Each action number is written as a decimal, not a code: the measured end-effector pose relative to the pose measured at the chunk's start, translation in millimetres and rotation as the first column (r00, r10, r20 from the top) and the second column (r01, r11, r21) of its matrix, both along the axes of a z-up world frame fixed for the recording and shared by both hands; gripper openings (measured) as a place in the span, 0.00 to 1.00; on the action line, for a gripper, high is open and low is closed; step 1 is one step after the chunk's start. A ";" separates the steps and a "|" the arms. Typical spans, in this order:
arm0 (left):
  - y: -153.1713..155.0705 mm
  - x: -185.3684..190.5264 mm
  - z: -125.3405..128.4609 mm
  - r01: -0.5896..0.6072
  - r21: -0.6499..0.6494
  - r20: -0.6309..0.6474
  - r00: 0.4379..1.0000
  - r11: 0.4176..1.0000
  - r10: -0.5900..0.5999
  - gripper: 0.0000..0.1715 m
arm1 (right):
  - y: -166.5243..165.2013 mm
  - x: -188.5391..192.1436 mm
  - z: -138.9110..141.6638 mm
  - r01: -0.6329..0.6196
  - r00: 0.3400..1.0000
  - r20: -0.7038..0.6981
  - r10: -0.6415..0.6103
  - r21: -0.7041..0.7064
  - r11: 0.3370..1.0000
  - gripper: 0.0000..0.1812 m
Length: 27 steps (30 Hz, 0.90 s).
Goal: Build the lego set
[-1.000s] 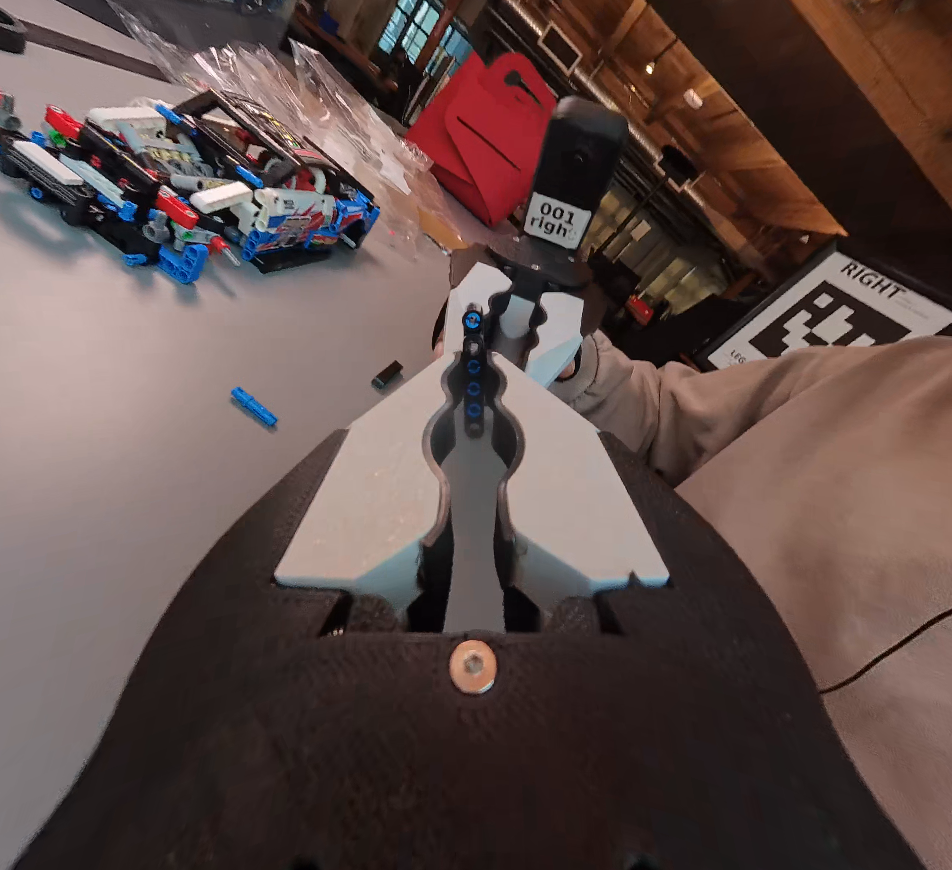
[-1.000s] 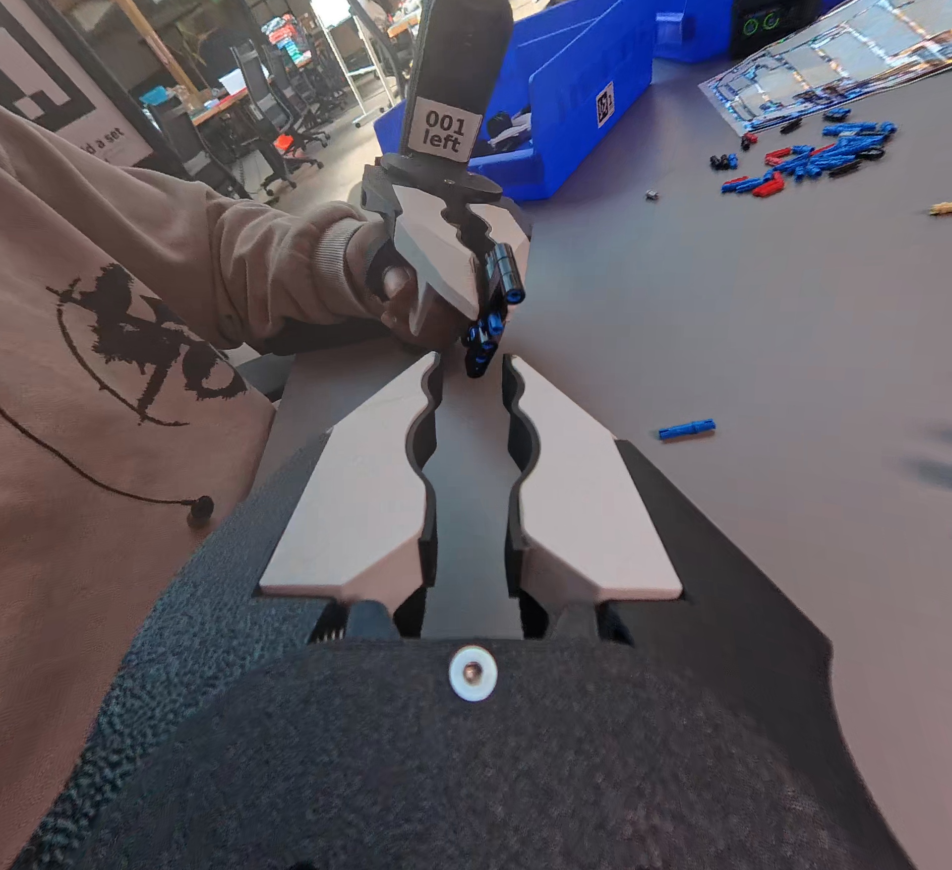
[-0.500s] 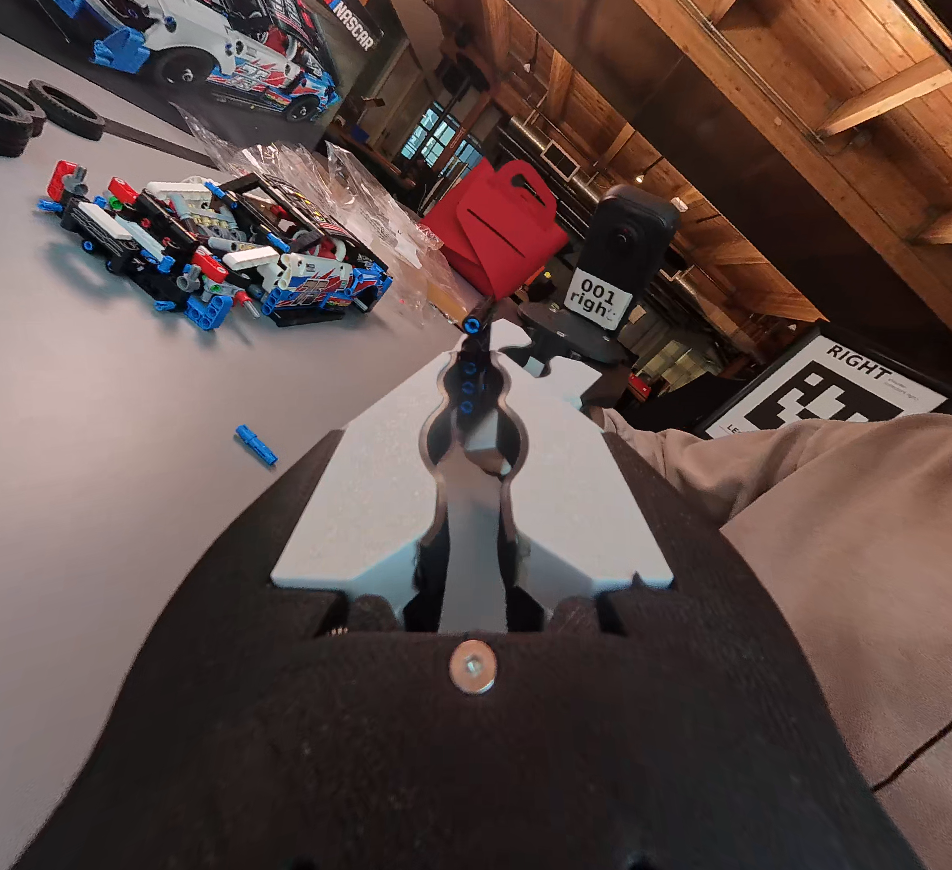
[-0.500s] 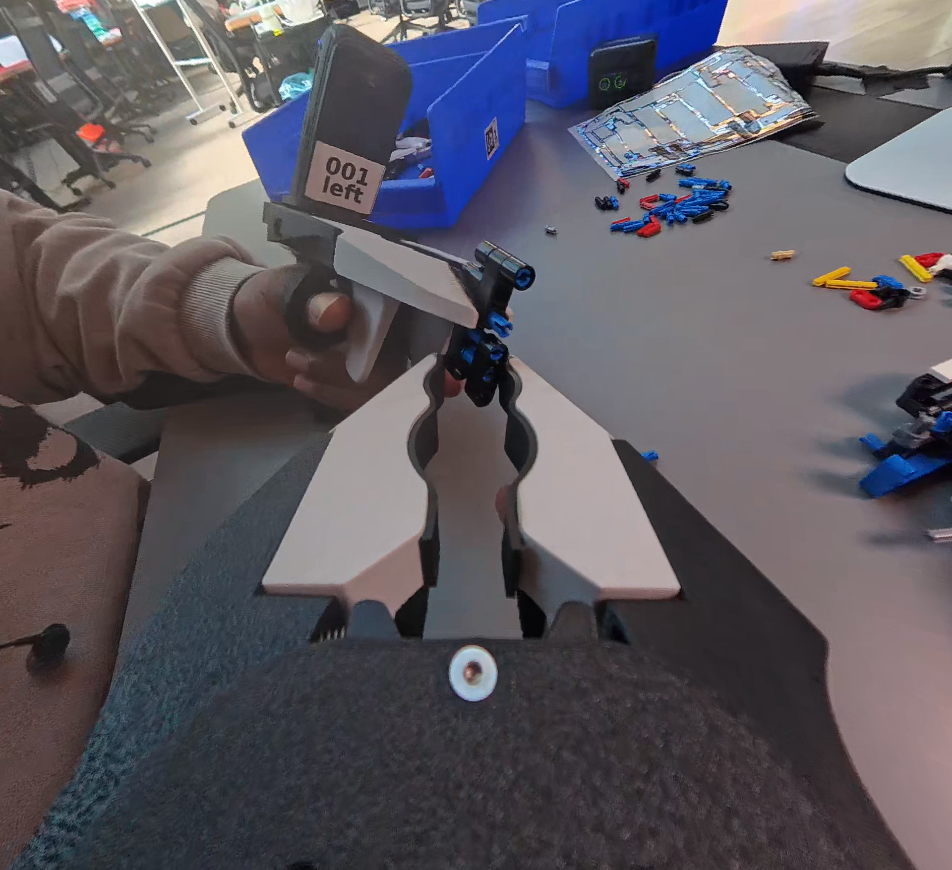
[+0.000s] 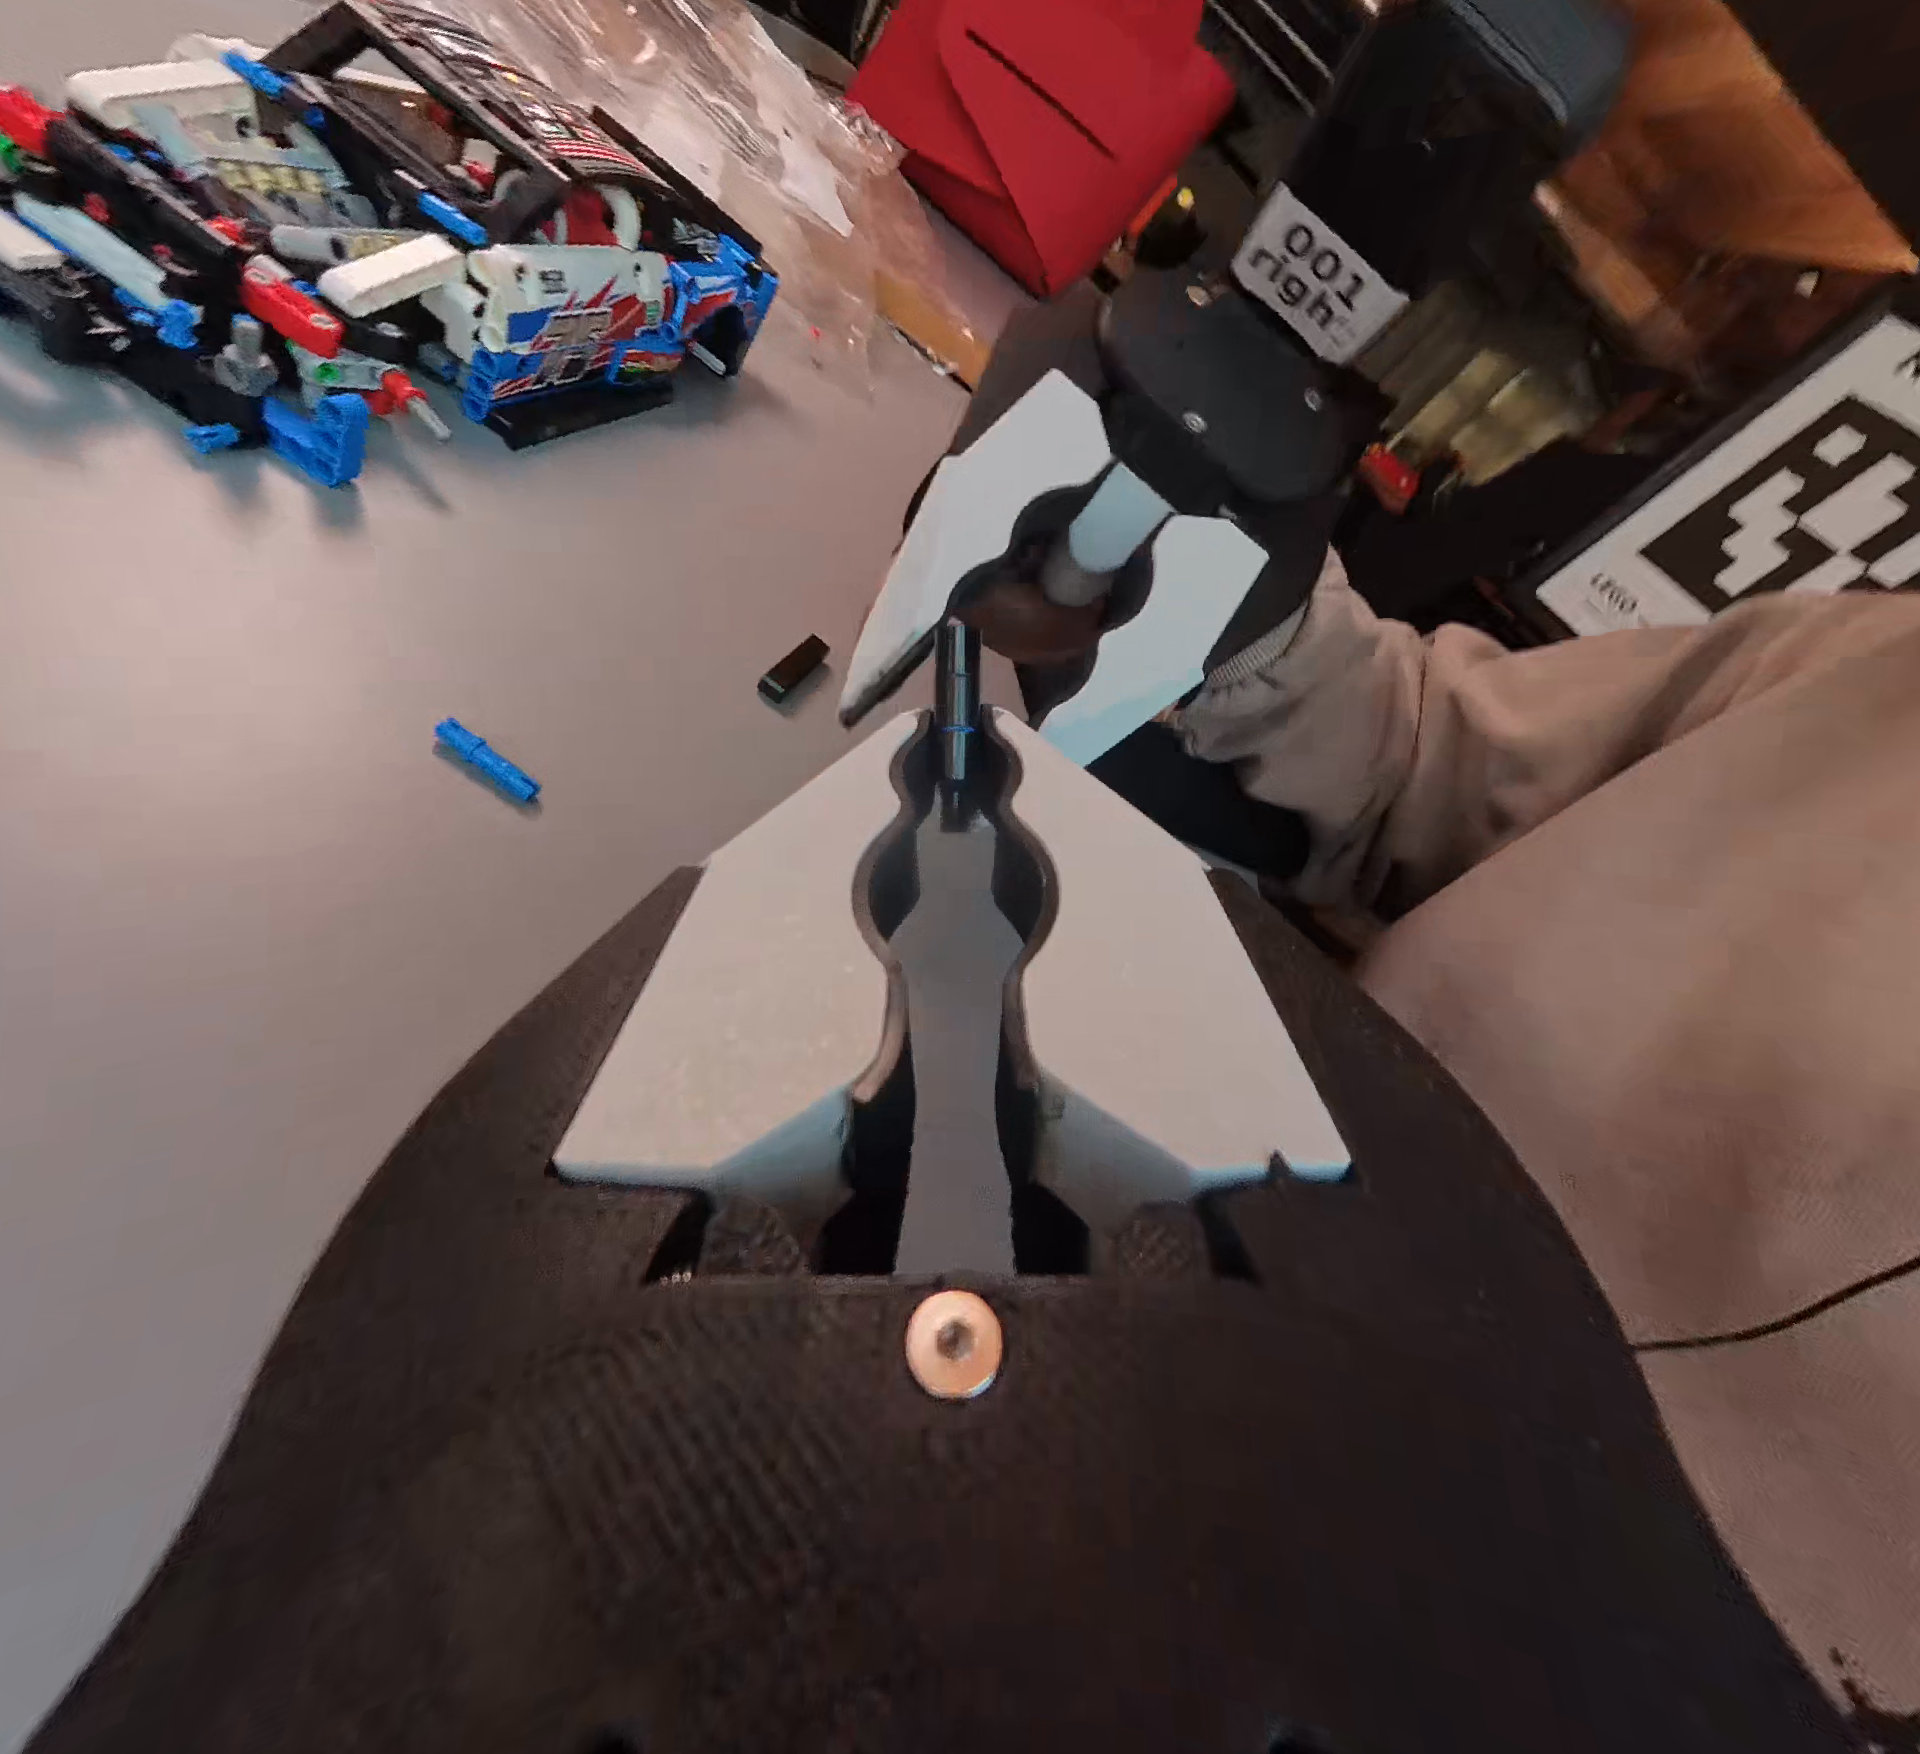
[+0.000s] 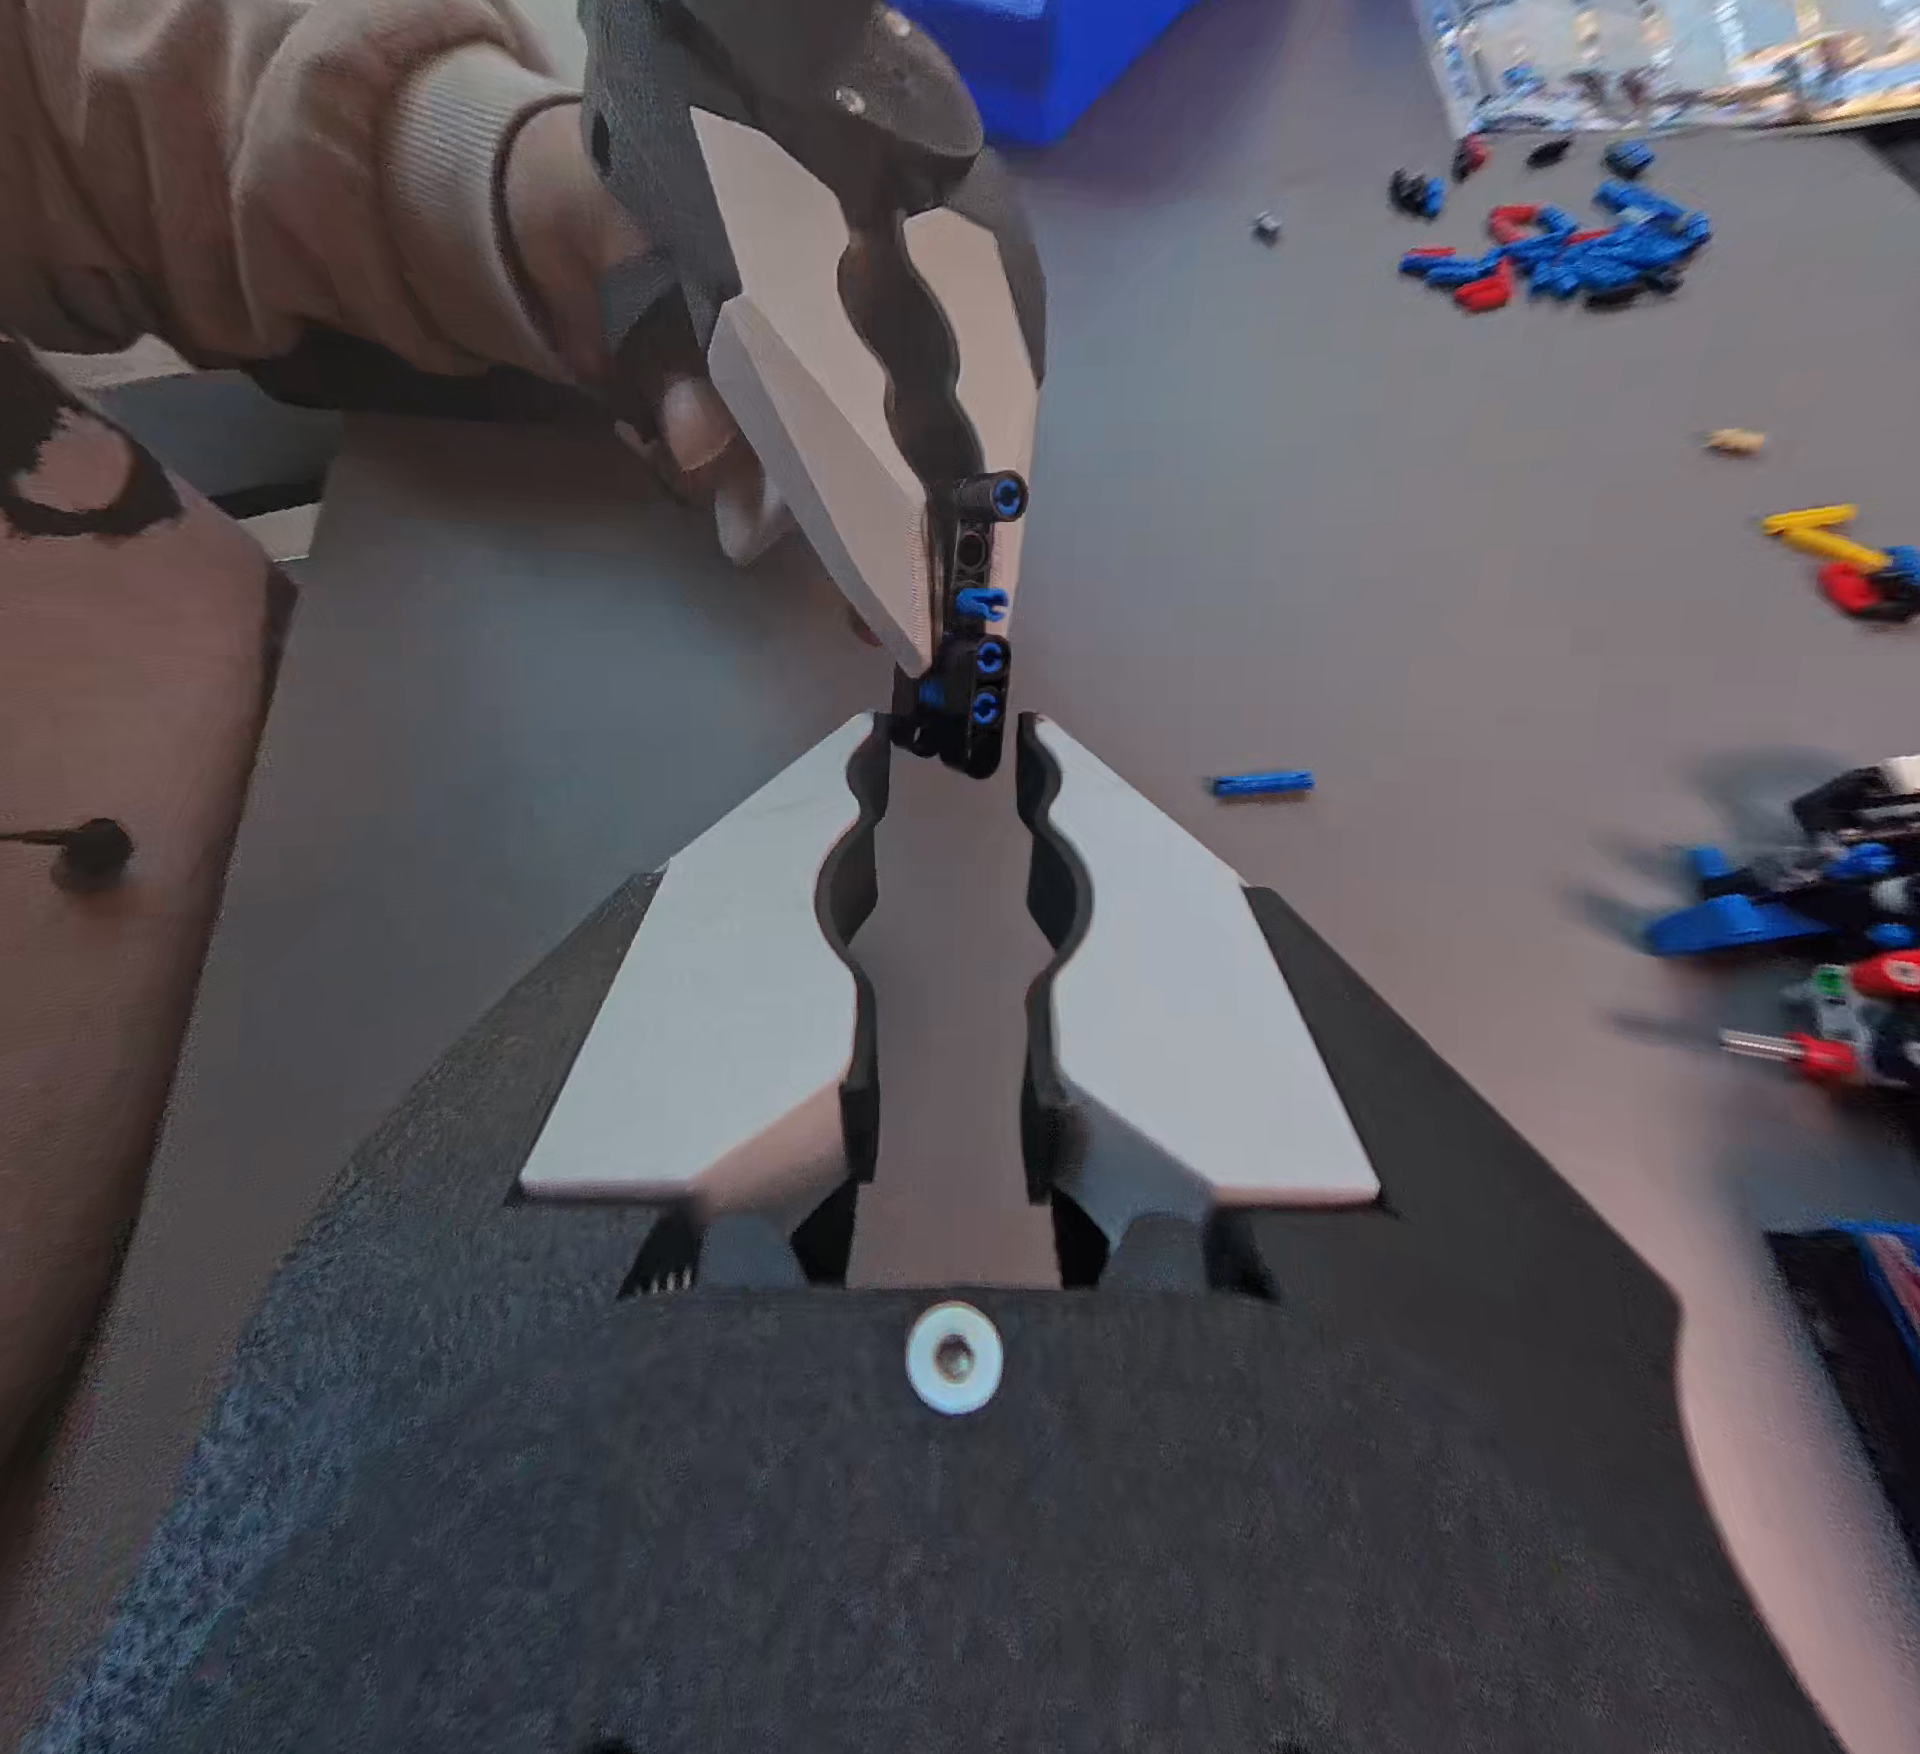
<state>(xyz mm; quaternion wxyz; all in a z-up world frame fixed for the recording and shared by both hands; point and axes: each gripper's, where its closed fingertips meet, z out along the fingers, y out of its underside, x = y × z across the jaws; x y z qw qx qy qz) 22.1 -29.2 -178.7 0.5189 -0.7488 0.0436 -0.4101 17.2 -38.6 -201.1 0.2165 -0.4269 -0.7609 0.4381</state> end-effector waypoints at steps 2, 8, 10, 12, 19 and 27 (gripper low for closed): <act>4.6 -11.6 1.0 -0.066 -0.045 0.122 0.990 0.997 0.071 0.03 | 11.3 -9.2 8.7 0.074 0.990 -0.126 -0.058 0.129 0.989 0.20; 9.7 -20.1 2.9 -0.136 -0.118 0.329 0.929 0.984 0.168 0.03 | 14.7 -29.0 -0.9 0.232 0.961 -0.226 -0.157 0.362 0.903 0.19; 9.3 -21.2 2.2 -0.143 -0.123 0.344 0.922 0.982 0.177 0.03 | 18.8 -32.2 -1.0 0.254 0.956 -0.242 -0.164 0.405 0.879 0.14; 8.8 -21.5 1.6 -0.141 -0.125 0.330 0.927 0.982 0.175 0.03 | 18.3 -32.9 -1.7 0.247 0.959 -0.232 -0.163 0.403 0.881 0.14; 1.9 -17.6 -4.2 -0.073 -0.126 0.190 0.977 0.989 0.096 0.05 | 16.1 -30.5 -7.1 0.196 0.971 -0.218 -0.103 0.465 0.863 0.13; -1.2 -13.4 -9.3 -0.059 -0.136 0.095 0.993 0.989 0.072 0.03 | 20.1 -22.9 -10.8 0.164 0.972 -0.232 -0.033 0.575 0.802 0.13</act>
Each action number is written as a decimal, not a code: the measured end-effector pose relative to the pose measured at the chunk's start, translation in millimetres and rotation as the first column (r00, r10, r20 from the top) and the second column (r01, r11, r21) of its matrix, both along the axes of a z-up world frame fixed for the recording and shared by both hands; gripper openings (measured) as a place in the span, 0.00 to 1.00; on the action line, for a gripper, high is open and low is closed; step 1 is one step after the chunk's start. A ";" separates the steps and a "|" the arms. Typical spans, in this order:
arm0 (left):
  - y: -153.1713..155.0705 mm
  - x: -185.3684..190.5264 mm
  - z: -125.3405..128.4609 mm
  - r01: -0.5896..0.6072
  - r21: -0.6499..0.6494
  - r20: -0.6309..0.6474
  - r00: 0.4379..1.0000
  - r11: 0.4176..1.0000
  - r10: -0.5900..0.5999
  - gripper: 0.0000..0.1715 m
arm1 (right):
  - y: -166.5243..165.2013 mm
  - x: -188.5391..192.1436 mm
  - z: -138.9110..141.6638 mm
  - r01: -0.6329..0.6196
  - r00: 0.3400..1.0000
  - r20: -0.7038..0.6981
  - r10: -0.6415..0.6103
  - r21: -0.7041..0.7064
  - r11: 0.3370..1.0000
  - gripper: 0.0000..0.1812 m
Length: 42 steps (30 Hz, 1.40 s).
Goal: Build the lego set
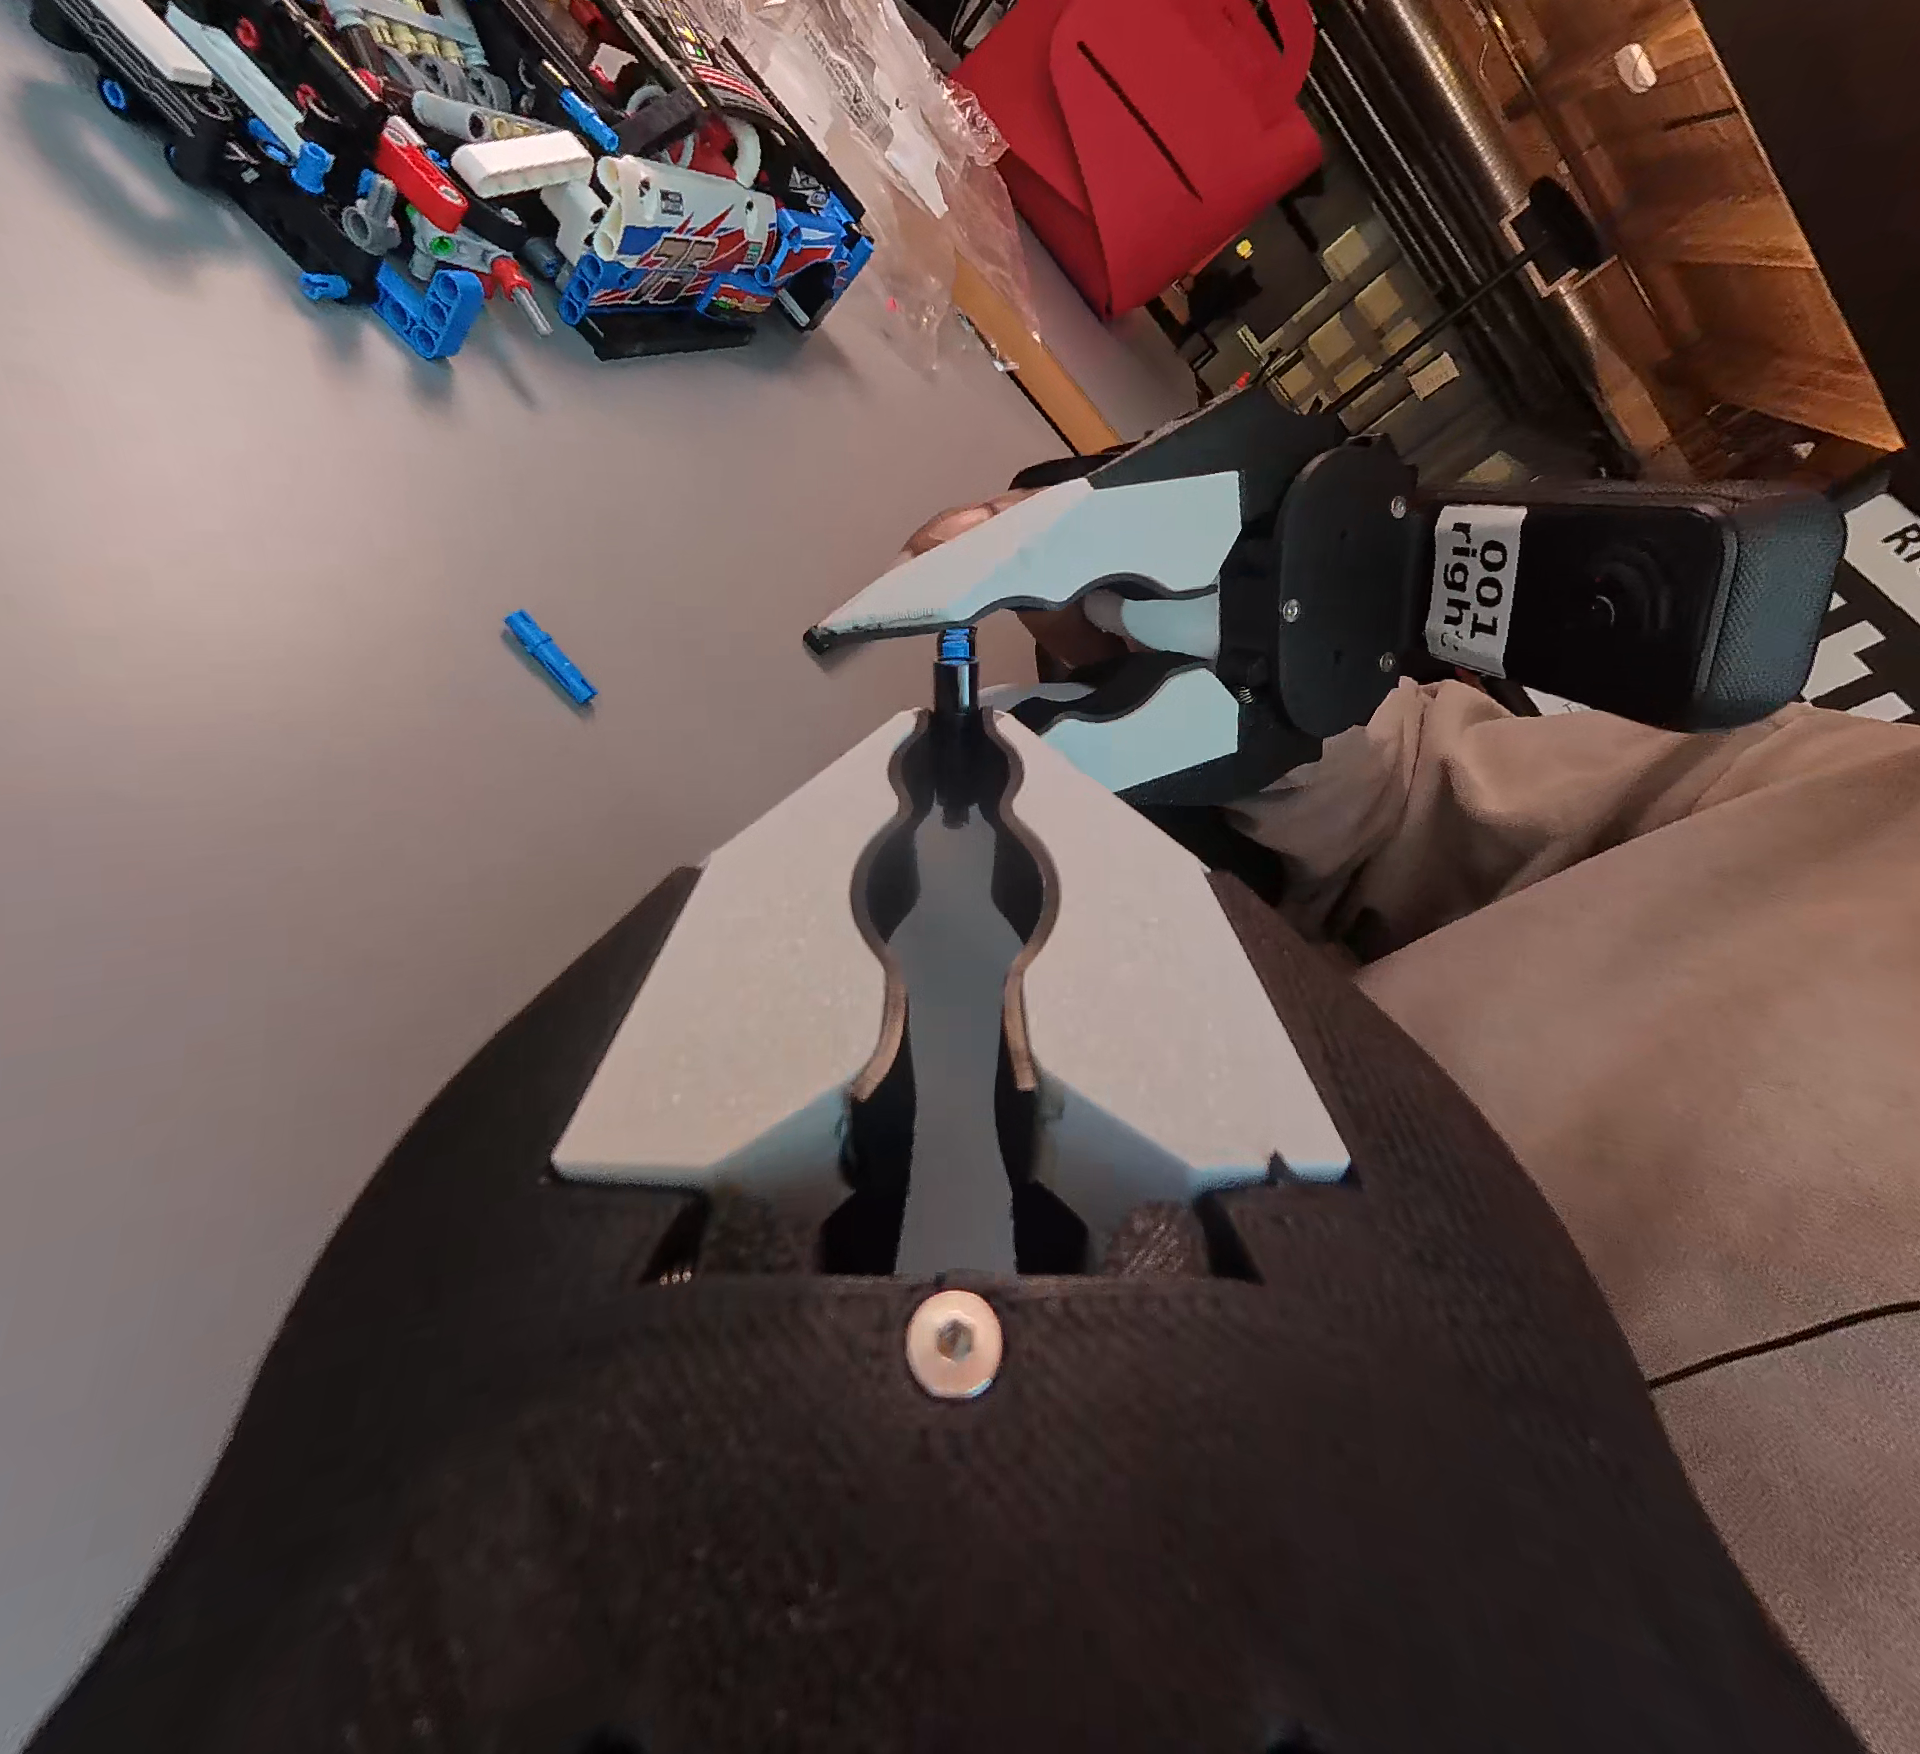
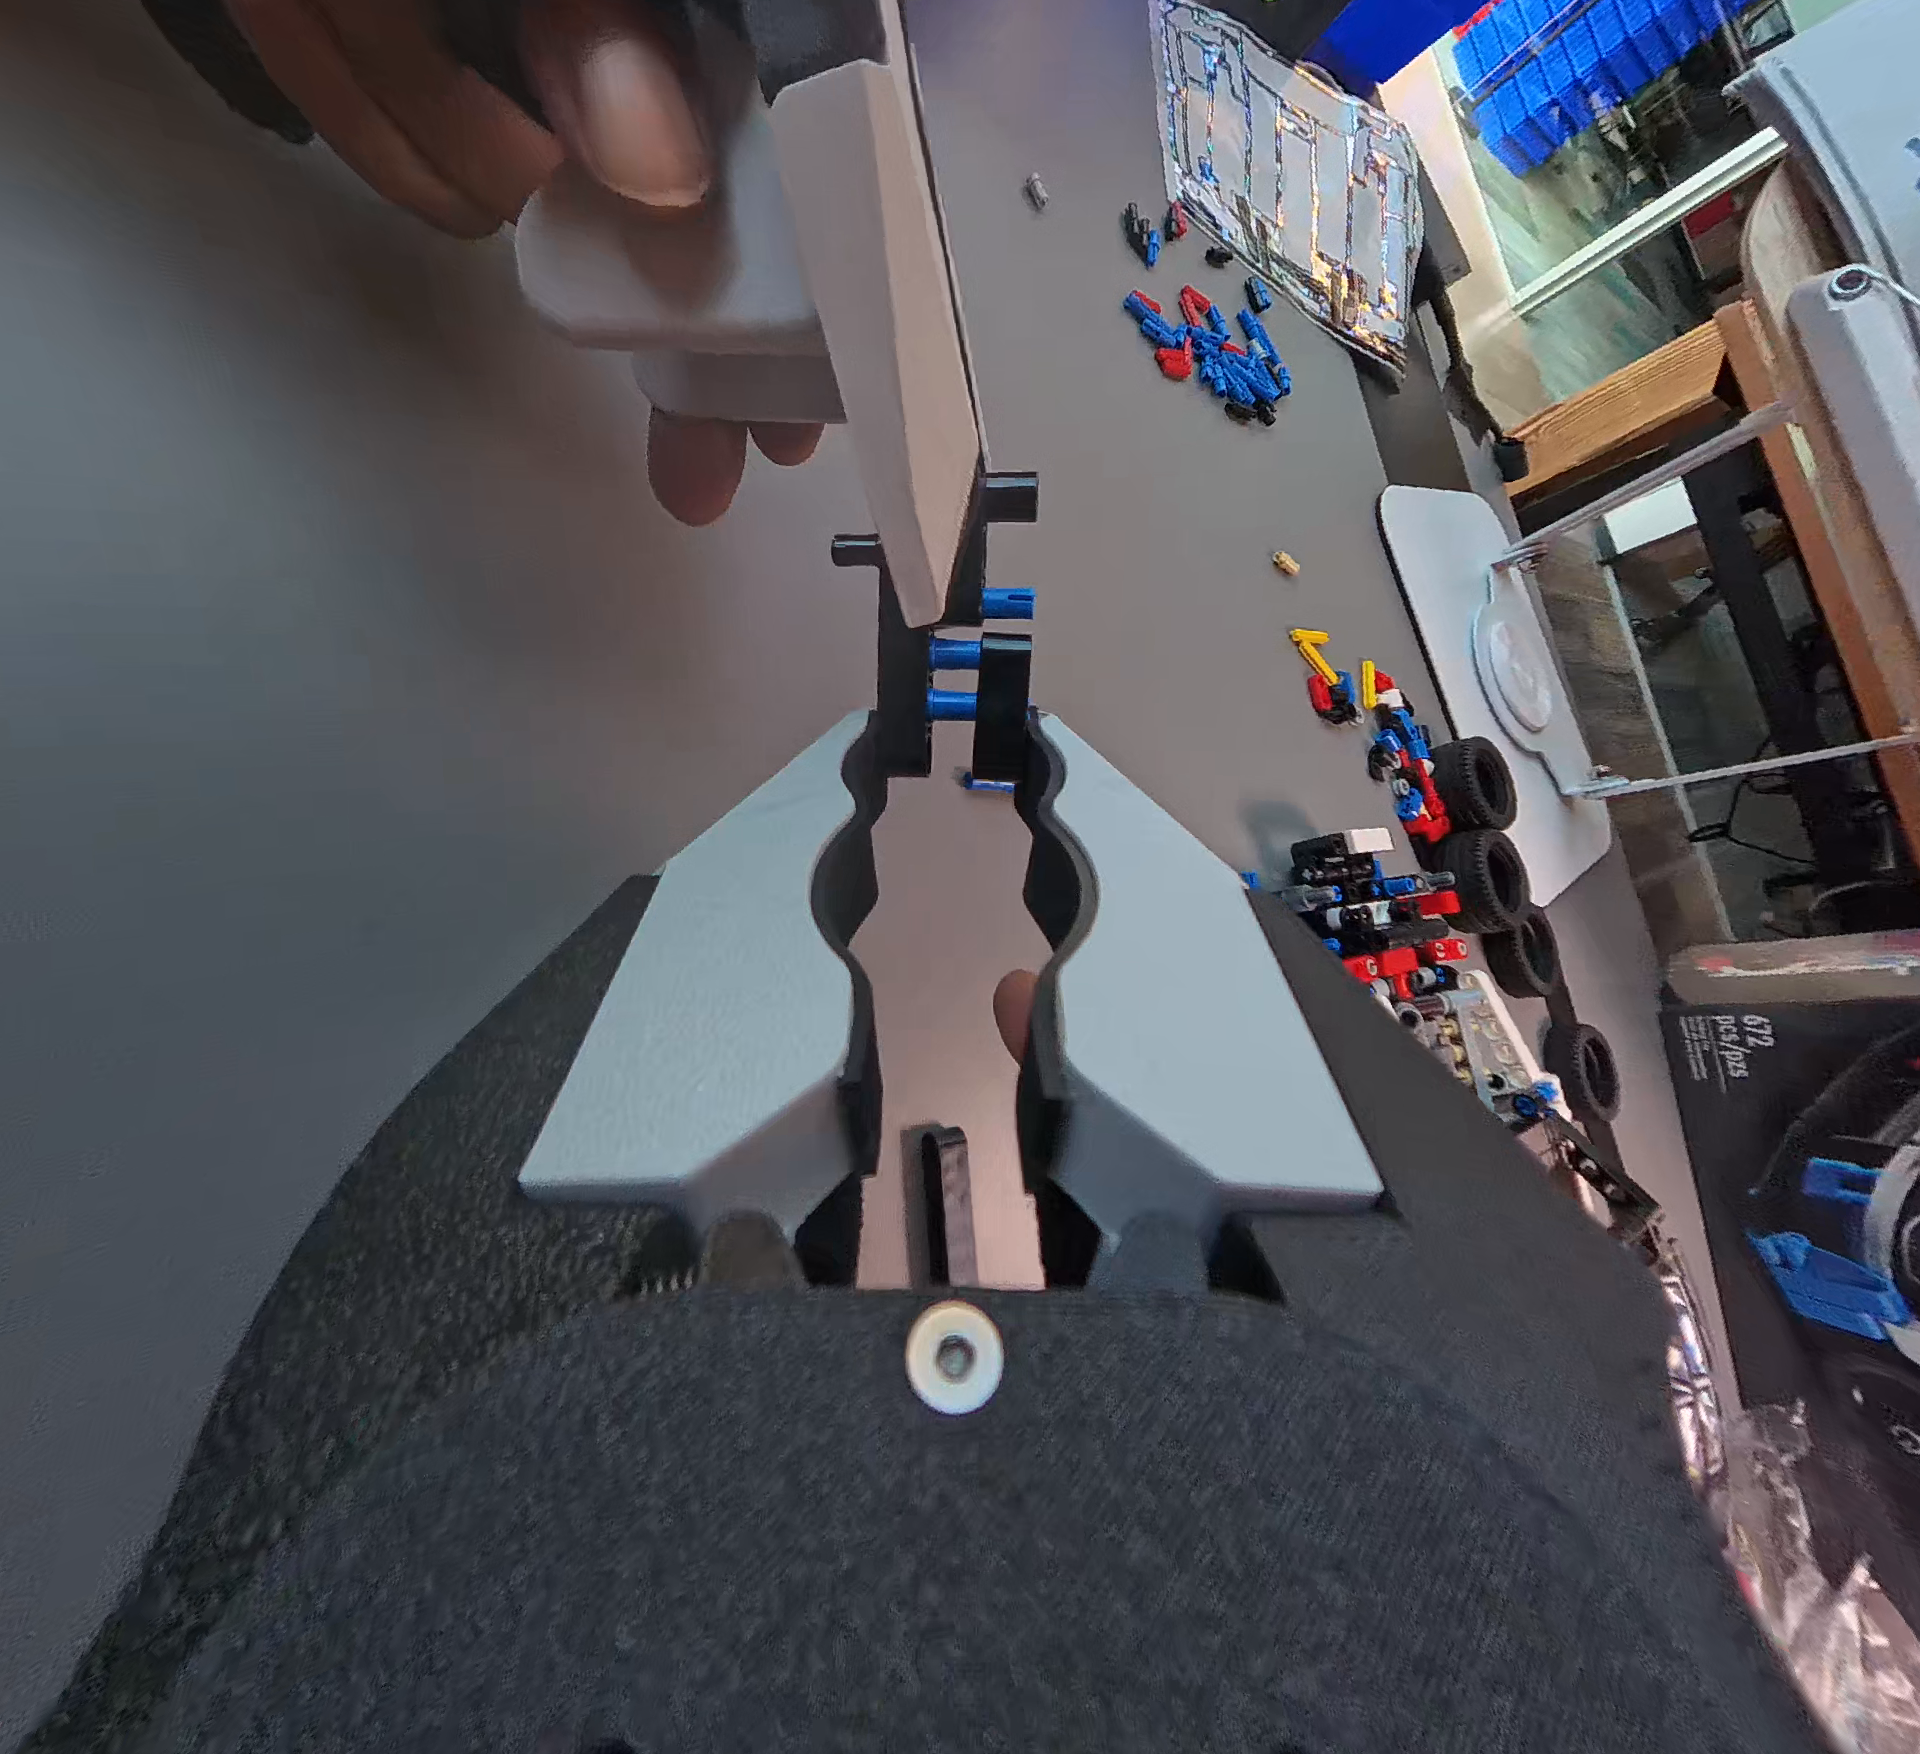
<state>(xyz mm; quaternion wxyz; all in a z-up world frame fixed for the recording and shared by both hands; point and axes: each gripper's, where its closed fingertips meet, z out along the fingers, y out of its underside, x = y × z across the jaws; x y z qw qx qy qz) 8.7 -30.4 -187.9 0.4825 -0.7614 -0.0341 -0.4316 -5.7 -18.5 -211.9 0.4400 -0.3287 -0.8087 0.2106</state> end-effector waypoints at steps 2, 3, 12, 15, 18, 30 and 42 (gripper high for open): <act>0.4 1.4 -2.4 -0.002 -0.011 0.008 1.000 1.000 0.002 0.04 | 1.5 1.0 -2.3 -0.012 1.000 0.005 0.012 0.048 0.999 0.13; 0.3 1.5 -2.5 -0.004 -0.013 0.016 1.000 1.000 0.005 0.03 | 1.9 0.8 -1.9 -0.016 1.000 -0.002 0.016 0.070 0.997 0.13; -1.2 4.0 -11.7 0.016 -0.071 0.097 0.995 0.997 -0.009 0.03 | 1.0 2.8 -10.5 -0.067 0.998 0.029 0.063 0.157 0.985 0.13; -1.2 4.4 -14.3 0.015 -0.082 0.102 0.995 0.997 -0.006 0.03 | 0.7 3.7 -14.0 -0.066 0.997 0.046 0.060 0.145 0.987 0.13; -1.7 5.8 -17.7 0.014 -0.094 0.112 0.994 0.995 -0.003 0.03 | 0.0 5.5 -18.0 -0.066 0.996 0.067 0.057 0.127 0.990 0.12; 1.9 -0.3 -8.1 -0.026 -0.052 0.109 0.994 0.998 0.032 0.04 | 4.6 -0.9 -7.5 -0.012 0.999 -0.030 0.016 0.110 0.994 0.13; -0.4 -0.9 -11.9 -0.031 -0.066 0.103 0.994 0.997 0.038 0.03 | 6.4 -1.0 -8.0 -0.020 0.999 -0.040 0.030 0.241 0.970 0.12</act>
